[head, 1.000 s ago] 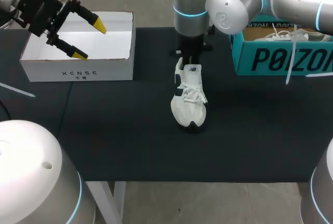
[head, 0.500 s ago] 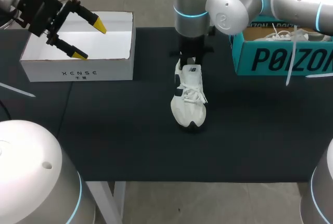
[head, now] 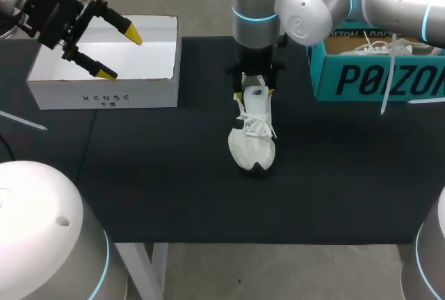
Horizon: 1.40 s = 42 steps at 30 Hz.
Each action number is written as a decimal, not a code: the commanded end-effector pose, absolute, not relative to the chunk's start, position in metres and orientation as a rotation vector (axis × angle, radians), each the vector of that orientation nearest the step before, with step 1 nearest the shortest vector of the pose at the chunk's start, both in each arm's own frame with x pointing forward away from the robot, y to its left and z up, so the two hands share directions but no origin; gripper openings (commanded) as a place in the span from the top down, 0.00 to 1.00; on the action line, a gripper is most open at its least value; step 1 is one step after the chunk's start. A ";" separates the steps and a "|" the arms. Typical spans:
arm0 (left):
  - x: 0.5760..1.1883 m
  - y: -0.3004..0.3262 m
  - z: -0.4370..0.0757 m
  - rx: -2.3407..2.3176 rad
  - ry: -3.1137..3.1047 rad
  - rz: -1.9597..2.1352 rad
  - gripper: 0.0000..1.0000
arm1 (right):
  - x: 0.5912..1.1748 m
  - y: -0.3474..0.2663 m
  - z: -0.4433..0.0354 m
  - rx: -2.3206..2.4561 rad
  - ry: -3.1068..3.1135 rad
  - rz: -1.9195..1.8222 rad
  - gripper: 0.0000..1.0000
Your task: Take the shoe out of the shoebox, open the shoe tongue, remove and reinsert the insole, then place the shoe into the shoebox
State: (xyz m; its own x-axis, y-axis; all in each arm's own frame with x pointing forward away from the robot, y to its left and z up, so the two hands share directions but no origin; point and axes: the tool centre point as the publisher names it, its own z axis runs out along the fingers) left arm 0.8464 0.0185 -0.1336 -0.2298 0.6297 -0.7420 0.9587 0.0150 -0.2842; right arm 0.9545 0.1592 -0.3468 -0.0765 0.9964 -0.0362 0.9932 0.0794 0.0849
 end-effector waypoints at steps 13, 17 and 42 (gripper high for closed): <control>0.847 0.019 -0.133 1.625 1.893 -1.081 0.00 | 0.946 0.160 -0.349 2.090 2.238 0.063 0.16; 0.847 0.019 -0.133 1.625 1.893 -1.081 0.00 | 0.944 0.159 -0.349 2.096 2.233 0.065 0.13; 0.847 0.019 -0.133 1.625 1.893 -1.081 0.00 | 0.931 0.164 -0.339 2.108 2.214 0.099 0.56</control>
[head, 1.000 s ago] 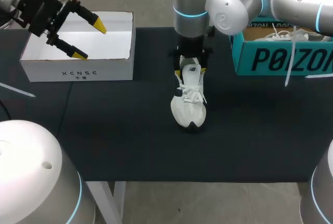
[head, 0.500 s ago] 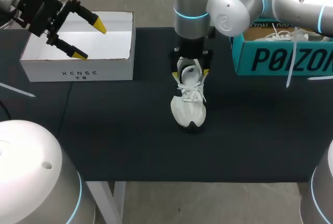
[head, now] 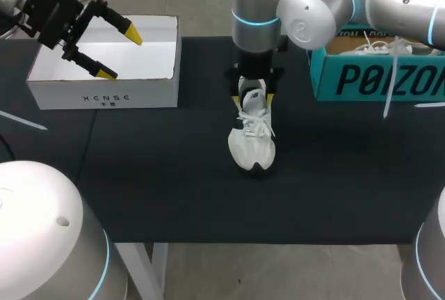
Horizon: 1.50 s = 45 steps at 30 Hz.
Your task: Take the shoe out of the shoebox, open the shoe tongue, remove and reinsert the insole, then place the shoe into the shoebox
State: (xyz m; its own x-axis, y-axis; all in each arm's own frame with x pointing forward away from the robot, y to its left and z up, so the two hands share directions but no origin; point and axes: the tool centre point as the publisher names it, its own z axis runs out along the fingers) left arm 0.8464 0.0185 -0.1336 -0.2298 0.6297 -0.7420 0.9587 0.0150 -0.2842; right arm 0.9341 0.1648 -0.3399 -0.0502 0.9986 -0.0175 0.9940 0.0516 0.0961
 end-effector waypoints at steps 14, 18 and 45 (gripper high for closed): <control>0.847 0.019 -0.133 1.625 1.893 -1.081 0.00 | 0.936 0.166 -0.352 2.101 2.216 0.064 1.00; 0.847 0.019 -0.133 1.625 1.893 -1.081 0.00 | 0.937 0.165 -0.357 2.110 2.218 0.044 1.00; 0.847 0.019 -0.133 1.625 1.893 -1.081 0.00 | 0.936 0.207 -0.264 1.026 2.957 0.752 1.00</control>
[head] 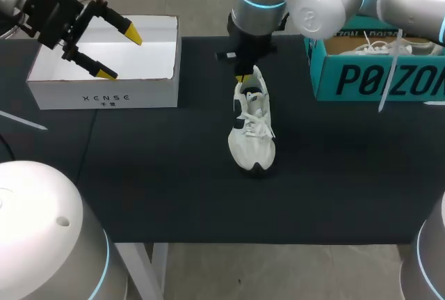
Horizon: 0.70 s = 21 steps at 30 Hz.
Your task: Take the shoe out of the shoebox, open the shoe tongue, remove and reinsert the insole, then place the shoe into the shoebox
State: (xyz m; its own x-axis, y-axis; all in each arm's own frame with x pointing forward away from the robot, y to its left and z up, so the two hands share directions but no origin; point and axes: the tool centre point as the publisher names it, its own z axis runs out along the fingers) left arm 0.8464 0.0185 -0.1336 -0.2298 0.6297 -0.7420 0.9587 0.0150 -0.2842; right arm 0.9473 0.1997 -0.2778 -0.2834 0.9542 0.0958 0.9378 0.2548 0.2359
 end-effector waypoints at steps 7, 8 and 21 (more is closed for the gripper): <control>0.847 0.019 -0.133 1.625 1.893 -1.081 0.00 | 0.928 0.215 -0.254 0.706 3.111 0.778 1.00; 0.847 0.019 -0.133 1.625 1.893 -1.081 0.00 | 0.928 0.215 -0.254 0.706 3.111 0.778 1.00; 0.847 0.019 -0.133 1.625 1.893 -1.081 0.00 | 0.929 0.214 -0.254 0.512 3.110 0.760 1.00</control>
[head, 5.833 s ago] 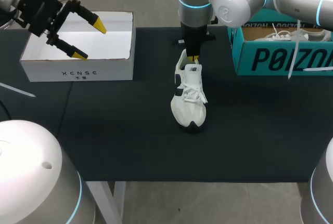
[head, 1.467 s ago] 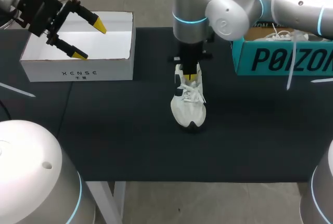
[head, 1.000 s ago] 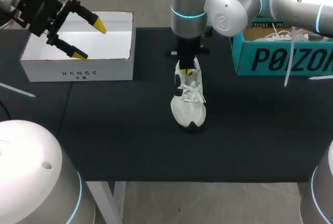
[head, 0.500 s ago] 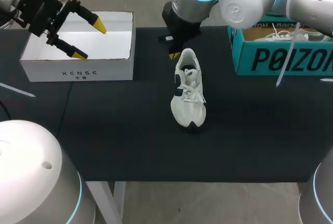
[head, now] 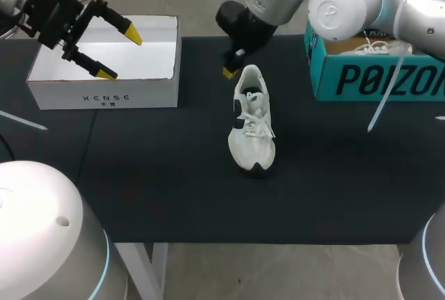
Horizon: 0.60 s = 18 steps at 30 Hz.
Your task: Take the shoe out of the shoebox, open the shoe tongue, remove and reinsert the insole, then place the shoe into the shoebox
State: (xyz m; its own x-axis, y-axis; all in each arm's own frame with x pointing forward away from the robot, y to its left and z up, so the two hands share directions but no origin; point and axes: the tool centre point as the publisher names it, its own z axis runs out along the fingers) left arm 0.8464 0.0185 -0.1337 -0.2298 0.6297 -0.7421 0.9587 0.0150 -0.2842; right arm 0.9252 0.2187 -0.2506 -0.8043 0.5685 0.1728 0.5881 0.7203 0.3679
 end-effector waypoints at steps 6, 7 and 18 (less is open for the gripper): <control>0.847 0.019 -0.133 1.625 1.893 -1.081 0.00 | 0.949 0.185 -0.259 0.074 -3.106 -0.465 1.00; 0.847 0.019 -0.133 1.625 1.893 -1.081 0.00 | 0.953 0.179 -0.260 0.108 -3.111 -0.396 1.00; 0.847 0.019 -0.133 1.625 1.893 -1.081 0.00 | 0.999 0.163 -0.260 0.479 -3.058 -0.093 1.00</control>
State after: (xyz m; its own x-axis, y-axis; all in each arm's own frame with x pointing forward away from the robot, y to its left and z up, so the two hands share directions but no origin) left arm 0.8464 0.0185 -0.1336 -0.2298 0.6297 -0.7420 0.9587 0.0150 -0.2841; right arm 0.9830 0.1529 -0.2573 -0.9984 0.0483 -0.0293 0.0376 0.9554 0.2929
